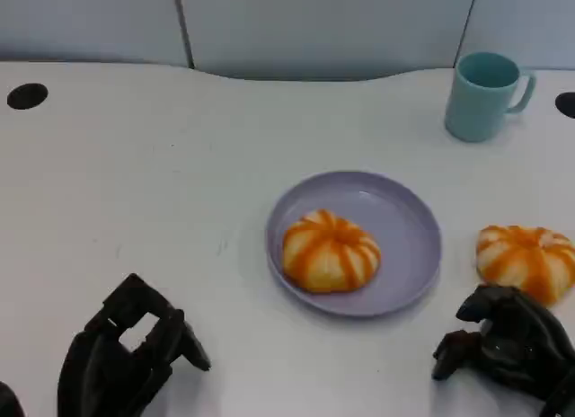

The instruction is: Grasp the bread from the table and place it into the plate.

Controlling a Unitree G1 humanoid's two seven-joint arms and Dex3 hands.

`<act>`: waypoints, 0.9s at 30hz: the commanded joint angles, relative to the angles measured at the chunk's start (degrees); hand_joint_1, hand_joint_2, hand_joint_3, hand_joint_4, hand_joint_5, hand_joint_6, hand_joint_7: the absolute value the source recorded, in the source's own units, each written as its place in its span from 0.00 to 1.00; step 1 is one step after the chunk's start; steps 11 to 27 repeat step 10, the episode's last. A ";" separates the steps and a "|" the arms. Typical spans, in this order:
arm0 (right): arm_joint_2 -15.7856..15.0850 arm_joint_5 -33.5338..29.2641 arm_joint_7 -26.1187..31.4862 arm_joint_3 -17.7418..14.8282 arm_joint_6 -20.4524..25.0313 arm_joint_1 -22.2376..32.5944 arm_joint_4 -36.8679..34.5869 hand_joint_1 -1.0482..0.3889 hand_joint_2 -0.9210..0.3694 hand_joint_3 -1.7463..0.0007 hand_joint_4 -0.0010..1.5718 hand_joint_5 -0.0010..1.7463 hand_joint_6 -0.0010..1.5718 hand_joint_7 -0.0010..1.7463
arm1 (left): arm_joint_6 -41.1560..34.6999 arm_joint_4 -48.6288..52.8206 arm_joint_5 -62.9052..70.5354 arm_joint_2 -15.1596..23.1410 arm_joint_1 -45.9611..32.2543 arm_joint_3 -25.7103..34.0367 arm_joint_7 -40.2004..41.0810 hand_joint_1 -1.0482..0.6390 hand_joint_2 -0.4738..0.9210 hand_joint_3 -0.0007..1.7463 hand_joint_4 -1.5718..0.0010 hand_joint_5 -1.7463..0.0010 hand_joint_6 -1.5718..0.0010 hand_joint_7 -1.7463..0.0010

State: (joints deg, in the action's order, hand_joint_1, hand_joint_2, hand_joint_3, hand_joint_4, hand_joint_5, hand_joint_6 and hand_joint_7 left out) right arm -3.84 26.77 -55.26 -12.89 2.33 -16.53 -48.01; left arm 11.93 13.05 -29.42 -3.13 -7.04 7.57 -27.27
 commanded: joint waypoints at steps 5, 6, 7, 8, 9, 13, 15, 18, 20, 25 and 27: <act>-0.15 -0.78 0.80 -0.81 -0.90 0.29 -3.30 0.00 0.45 1.00 1.00 0.20 1.00 0.08 | -1.08 0.06 -0.59 0.19 0.03 1.68 -0.65 0.33 1.00 0.16 0.52 0.00 0.68 0.00; -0.19 -0.89 0.99 -0.67 -0.74 0.44 -2.77 0.00 0.45 1.00 1.00 0.20 1.00 0.08 | -1.04 -0.14 -0.36 0.16 -0.11 1.54 -0.70 0.33 1.00 0.16 0.52 0.00 0.68 0.00; -0.23 -0.98 1.10 -0.58 -0.62 0.51 -2.45 0.00 0.45 1.00 1.00 0.21 1.00 0.08 | -0.96 -0.27 -0.16 0.14 -0.21 1.46 -0.75 0.33 1.00 0.17 0.52 0.00 0.68 0.00; -0.25 -1.03 1.20 -0.52 -0.52 0.59 -2.18 0.00 0.45 1.00 1.00 0.21 1.00 0.08 | -0.92 -0.36 -0.02 0.12 -0.27 1.40 -0.78 0.33 1.00 0.17 0.52 0.00 0.69 0.00; -0.33 -1.19 1.35 -0.29 -0.32 0.85 -1.35 0.00 0.45 1.00 1.00 0.21 1.00 0.08 | -0.87 -0.62 0.12 0.10 -0.35 1.30 -0.77 0.34 1.00 0.17 0.52 0.00 0.69 0.00; -0.38 -1.28 1.46 -0.13 -0.17 1.06 -0.73 0.00 0.44 1.00 1.00 0.21 1.00 0.08 | -0.87 -0.79 0.19 0.08 -0.38 1.26 -0.75 0.34 1.00 0.18 0.51 0.00 0.69 0.00; -0.38 -1.28 1.46 -0.13 -0.17 1.06 -0.73 0.00 0.44 1.00 1.00 0.21 1.00 0.08 | -0.87 -0.79 0.19 0.08 -0.38 1.26 -0.75 0.34 1.00 0.18 0.51 0.00 0.69 0.00; -0.38 -1.28 1.46 -0.13 -0.17 1.06 -0.73 0.00 0.44 1.00 1.00 0.21 1.00 0.08 | -0.87 -0.79 0.19 0.08 -0.38 1.26 -0.75 0.34 1.00 0.18 0.51 0.00 0.69 0.00; -0.38 -1.28 1.46 -0.13 -0.17 1.06 -0.73 0.00 0.44 1.00 1.00 0.21 1.00 0.08 | -0.87 -0.79 0.19 0.08 -0.38 1.26 -0.75 0.34 1.00 0.18 0.51 0.00 0.69 0.00; -0.38 -1.28 1.46 -0.13 -0.17 1.06 -0.73 0.00 0.44 1.00 1.00 0.21 1.00 0.08 | -0.87 -0.79 0.19 0.08 -0.38 1.26 -0.75 0.34 1.00 0.18 0.51 0.00 0.69 0.00; -0.38 -1.28 1.46 -0.13 -0.17 1.06 -0.73 0.00 0.44 1.00 1.00 0.21 1.00 0.08 | -0.87 -0.79 0.19 0.08 -0.38 1.26 -0.75 0.34 1.00 0.18 0.51 0.00 0.69 0.00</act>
